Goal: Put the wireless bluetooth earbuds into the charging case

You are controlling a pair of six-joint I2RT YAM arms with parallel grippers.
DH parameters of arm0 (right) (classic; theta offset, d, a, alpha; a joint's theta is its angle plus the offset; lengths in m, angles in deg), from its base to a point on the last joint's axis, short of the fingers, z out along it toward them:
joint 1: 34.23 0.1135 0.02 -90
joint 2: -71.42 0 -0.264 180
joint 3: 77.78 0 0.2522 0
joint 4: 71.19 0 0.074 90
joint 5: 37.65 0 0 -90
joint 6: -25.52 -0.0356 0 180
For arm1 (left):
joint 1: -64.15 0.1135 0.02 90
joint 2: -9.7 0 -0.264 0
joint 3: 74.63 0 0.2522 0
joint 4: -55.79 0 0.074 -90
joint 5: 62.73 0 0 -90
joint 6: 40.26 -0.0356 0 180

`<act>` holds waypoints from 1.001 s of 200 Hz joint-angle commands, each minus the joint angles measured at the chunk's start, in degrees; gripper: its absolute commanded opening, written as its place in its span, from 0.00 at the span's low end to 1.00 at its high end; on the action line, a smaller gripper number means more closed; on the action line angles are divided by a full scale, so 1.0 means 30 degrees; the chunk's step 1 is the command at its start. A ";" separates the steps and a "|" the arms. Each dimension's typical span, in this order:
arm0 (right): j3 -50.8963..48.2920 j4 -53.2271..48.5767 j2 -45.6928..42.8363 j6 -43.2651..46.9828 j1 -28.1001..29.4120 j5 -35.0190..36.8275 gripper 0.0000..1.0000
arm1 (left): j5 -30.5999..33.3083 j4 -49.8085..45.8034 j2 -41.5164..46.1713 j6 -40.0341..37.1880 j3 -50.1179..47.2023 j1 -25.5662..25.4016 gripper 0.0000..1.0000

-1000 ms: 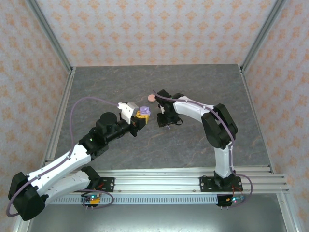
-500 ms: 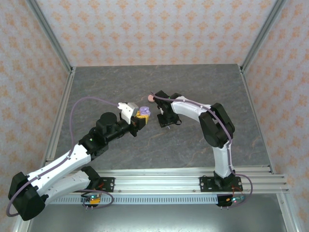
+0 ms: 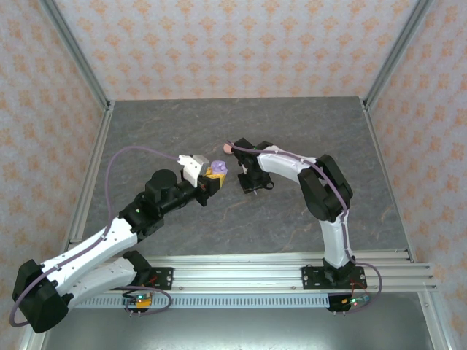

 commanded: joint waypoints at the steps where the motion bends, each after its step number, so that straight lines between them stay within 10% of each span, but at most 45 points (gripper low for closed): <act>1: 0.0292 -0.0645 0.0487 -0.0002 0.0011 0.0899 0.30 | 0.0250 0.0133 0.0323 -0.0170 -0.0139 -0.0140 0.09; 122: -0.0628 0.0372 -0.0223 -0.1365 -0.0039 0.1090 0.22 | 0.0321 0.0026 -0.0266 -0.0043 -0.0139 -0.0123 0.09; 200: -0.2996 0.3173 -0.3108 -0.2739 -0.1799 -0.3633 0.22 | 0.1219 0.0435 -0.1373 0.0644 -0.0359 -0.0142 0.09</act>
